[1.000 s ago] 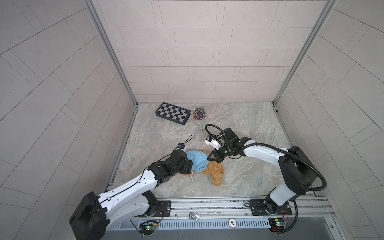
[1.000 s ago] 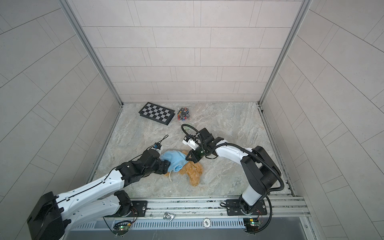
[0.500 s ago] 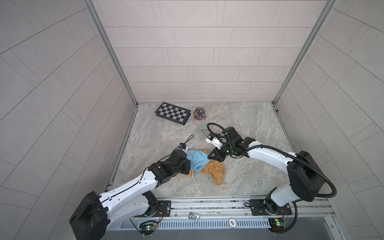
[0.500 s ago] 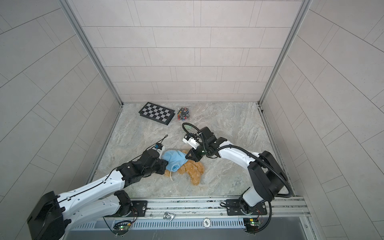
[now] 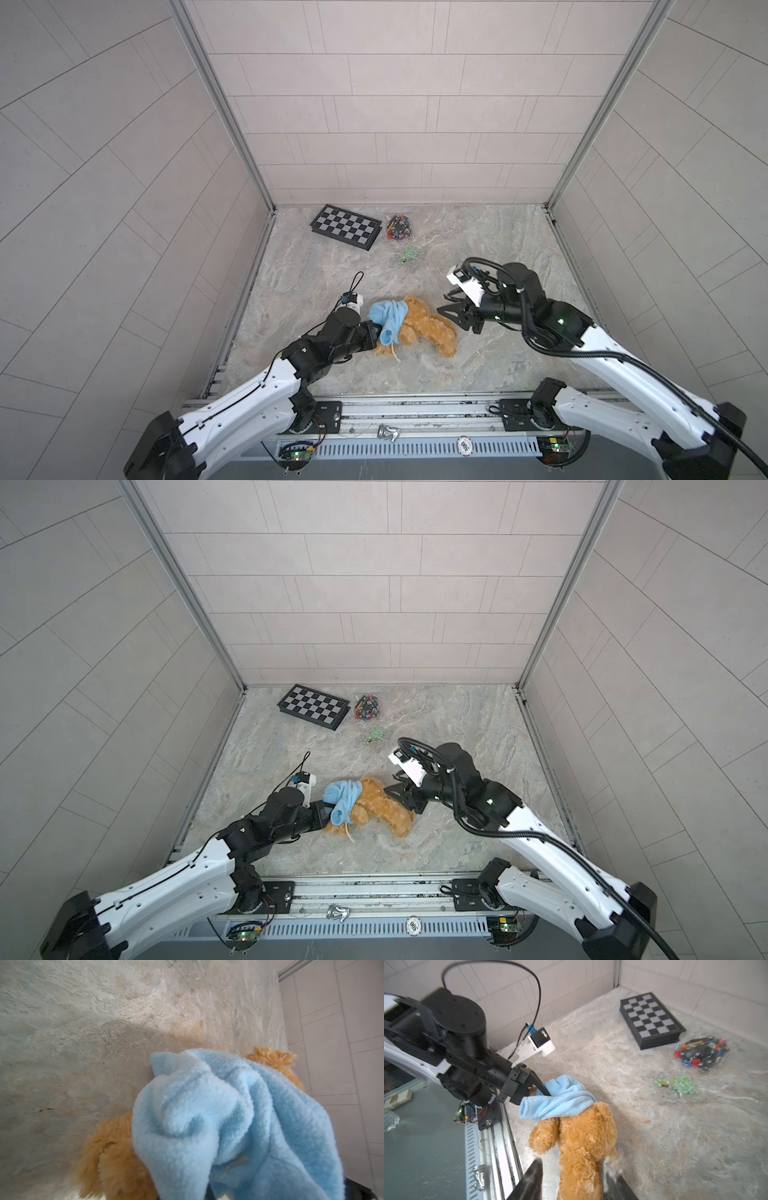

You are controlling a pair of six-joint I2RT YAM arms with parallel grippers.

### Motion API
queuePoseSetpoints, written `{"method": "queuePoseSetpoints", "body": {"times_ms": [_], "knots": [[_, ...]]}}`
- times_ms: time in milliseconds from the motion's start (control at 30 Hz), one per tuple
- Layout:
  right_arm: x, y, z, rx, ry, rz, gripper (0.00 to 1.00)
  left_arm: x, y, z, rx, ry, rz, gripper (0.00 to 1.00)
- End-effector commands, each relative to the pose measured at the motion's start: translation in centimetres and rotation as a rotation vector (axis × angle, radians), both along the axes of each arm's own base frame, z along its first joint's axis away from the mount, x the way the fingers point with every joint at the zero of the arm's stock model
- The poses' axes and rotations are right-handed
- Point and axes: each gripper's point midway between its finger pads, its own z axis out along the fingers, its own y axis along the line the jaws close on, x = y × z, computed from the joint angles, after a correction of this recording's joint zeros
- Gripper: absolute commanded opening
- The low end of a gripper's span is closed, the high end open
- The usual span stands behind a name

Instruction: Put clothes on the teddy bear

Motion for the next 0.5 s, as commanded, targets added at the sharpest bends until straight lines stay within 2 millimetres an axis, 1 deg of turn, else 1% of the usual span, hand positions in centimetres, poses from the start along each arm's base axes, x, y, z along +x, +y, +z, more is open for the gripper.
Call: {"method": "queuePoseSetpoints", "body": {"times_ms": [0,67,133,233,300,367,400,467], "knots": [[-2.2,-0.7,-2.0,-0.007,0.071,-0.006,0.47,0.0,-0.8,1.9,-0.133,0.013,0.018,0.0],[-3.7,0.4,-2.4,0.016,0.078,0.042,0.41,-0.2,-1.0,2.2,-0.165,0.018,0.019,0.0],[-5.0,2.2,-2.7,0.036,0.063,0.098,0.35,-0.3,-0.9,2.5,-0.169,0.016,0.019,0.0],[-6.2,5.8,-3.2,0.029,0.047,0.184,0.23,-0.3,-0.6,2.9,-0.158,0.007,0.025,0.0],[-6.7,8.1,-3.6,0.014,0.049,0.24,0.16,-0.3,-0.8,3.2,-0.178,0.005,0.025,0.0],[-6.9,9.8,-4.3,-0.007,0.05,0.262,0.16,-0.3,-1.0,3.6,-0.196,0.002,0.023,0.0],[-6.8,10.4,-4.6,-0.012,0.056,0.265,0.17,-0.2,-1.0,3.8,-0.203,-0.002,0.022,0.0],[-6.0,11.0,-5.2,-0.019,0.065,0.229,0.27,-0.2,-1.0,4.0,-0.207,-0.006,0.024,0.0]]}}
